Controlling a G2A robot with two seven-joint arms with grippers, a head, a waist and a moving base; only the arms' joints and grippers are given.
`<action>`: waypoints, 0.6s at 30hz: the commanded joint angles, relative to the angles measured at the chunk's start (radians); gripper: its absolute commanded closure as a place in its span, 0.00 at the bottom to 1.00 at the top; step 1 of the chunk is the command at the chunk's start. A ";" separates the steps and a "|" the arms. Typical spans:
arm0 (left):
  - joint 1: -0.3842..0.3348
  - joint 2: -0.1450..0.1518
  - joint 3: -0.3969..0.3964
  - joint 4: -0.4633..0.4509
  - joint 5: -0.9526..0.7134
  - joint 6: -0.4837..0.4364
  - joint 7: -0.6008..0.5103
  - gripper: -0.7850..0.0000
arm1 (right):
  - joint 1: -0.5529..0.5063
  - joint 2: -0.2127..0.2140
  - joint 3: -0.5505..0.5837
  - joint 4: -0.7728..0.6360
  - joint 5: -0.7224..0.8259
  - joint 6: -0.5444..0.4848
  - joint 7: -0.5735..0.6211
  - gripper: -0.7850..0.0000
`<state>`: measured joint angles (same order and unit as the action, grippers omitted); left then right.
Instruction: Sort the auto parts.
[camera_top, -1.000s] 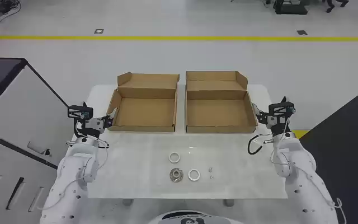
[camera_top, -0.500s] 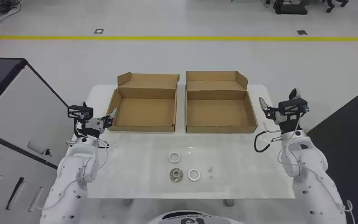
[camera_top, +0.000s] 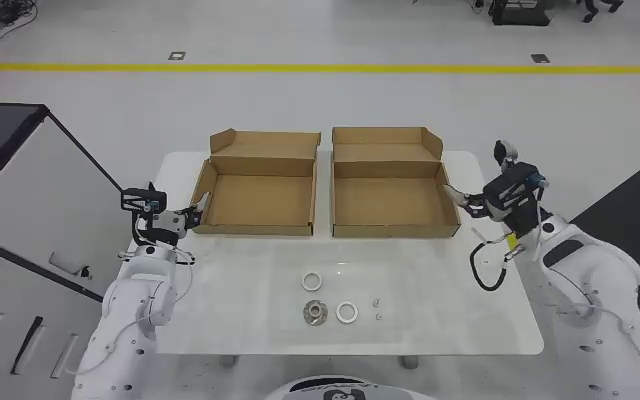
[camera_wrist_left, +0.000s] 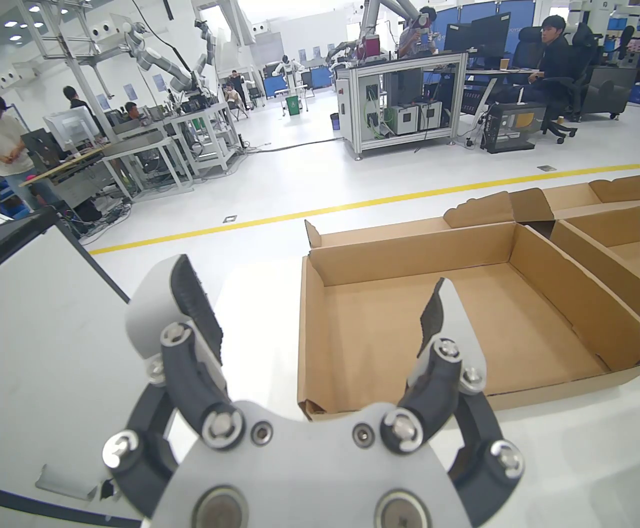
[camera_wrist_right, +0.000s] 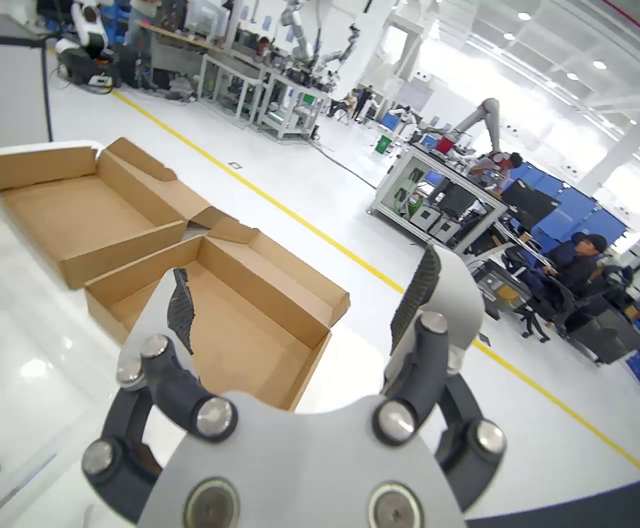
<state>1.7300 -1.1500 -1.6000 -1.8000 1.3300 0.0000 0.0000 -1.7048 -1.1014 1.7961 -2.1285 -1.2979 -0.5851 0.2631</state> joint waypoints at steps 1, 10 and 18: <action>0.000 0.000 0.000 0.000 0.000 0.000 0.000 0.00 | 0.019 0.005 -0.003 -0.006 -0.002 -0.061 0.031 0.00; 0.000 0.000 0.000 0.000 0.000 0.000 0.000 0.00 | 0.116 0.026 -0.055 -0.027 0.073 -0.239 0.245 0.00; 0.000 0.000 0.000 0.000 0.000 0.000 0.000 0.00 | 0.235 0.050 -0.139 -0.039 0.203 -0.371 0.480 0.00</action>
<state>1.7300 -1.1500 -1.6000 -1.8000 1.3300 0.0000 0.0000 -1.4840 -1.0543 1.6672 -2.1659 -1.1083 -0.9427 0.7110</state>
